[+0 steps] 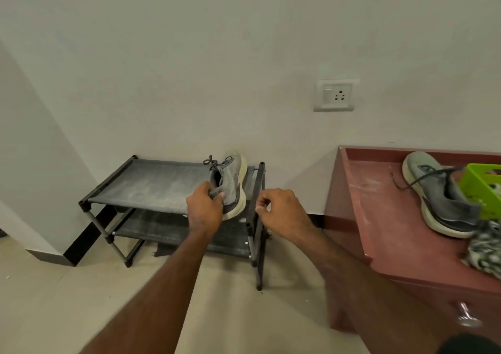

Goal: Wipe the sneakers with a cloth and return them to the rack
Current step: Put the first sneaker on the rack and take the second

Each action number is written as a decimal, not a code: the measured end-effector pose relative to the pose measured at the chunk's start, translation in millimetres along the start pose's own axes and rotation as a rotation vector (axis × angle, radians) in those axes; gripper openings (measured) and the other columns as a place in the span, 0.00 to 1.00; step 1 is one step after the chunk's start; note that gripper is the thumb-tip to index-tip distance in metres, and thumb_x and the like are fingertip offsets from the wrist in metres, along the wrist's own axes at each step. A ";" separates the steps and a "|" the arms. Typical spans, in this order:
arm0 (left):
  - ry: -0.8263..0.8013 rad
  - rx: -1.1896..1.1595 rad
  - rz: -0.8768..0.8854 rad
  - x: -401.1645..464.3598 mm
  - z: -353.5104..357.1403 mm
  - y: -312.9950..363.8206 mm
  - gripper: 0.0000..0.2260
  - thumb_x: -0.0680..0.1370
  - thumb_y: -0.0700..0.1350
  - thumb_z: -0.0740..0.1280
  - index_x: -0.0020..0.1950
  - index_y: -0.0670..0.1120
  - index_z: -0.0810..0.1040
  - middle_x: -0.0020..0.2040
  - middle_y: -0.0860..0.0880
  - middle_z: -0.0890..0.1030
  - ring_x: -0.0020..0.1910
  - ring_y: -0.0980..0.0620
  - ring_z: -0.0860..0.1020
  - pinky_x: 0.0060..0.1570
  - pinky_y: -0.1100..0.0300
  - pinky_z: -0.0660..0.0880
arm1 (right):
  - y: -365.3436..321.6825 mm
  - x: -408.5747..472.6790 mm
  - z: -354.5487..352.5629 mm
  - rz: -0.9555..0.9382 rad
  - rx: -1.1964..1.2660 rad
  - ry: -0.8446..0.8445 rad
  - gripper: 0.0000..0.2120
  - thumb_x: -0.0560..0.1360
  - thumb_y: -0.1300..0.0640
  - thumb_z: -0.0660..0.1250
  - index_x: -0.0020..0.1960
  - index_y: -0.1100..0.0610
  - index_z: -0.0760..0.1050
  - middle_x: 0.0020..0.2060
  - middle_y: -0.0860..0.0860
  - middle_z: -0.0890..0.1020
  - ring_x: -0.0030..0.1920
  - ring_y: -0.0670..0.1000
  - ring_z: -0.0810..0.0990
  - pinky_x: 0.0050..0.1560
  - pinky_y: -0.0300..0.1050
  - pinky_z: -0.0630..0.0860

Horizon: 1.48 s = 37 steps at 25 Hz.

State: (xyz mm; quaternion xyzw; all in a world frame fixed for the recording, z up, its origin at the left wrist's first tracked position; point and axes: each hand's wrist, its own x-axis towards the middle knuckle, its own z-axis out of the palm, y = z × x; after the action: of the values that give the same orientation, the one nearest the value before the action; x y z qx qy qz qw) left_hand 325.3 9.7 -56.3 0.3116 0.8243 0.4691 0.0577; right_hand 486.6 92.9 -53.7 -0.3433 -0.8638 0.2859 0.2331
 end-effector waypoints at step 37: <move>-0.393 -0.043 0.263 -247.0 149.6 163.9 0.08 0.77 0.45 0.72 0.44 0.46 0.74 0.38 0.51 0.78 0.35 0.58 0.75 0.29 0.66 0.65 | 216.8 -232.5 -205.3 0.436 -0.086 0.357 0.09 0.66 0.63 0.69 0.43 0.53 0.84 0.40 0.49 0.85 0.42 0.50 0.82 0.42 0.39 0.74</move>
State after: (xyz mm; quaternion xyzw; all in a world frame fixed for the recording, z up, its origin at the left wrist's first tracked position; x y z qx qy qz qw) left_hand 656.0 39.7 -55.1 0.5004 0.7393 0.4206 0.1620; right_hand 861.7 122.8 -94.1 -0.5754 -0.7262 0.2274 0.2996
